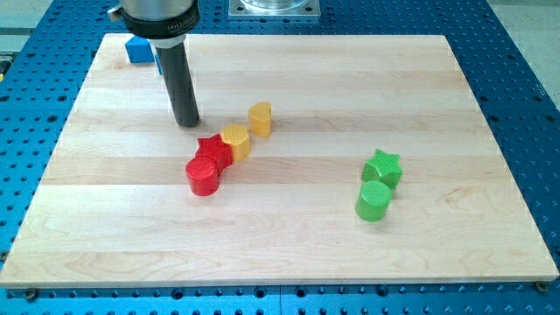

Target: Nudge the blue cube a bit up

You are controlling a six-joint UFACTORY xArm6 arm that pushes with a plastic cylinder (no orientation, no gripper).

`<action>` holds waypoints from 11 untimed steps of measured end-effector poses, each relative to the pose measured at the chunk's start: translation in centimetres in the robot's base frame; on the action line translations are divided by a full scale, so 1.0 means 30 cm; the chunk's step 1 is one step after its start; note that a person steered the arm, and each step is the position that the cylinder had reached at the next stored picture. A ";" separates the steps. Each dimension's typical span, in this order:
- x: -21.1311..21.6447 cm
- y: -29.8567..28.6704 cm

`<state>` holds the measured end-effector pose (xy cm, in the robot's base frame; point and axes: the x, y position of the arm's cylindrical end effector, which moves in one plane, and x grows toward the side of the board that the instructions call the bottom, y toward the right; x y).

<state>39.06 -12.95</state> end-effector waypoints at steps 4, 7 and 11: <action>0.108 0.032; -0.160 0.059; -0.652 -0.040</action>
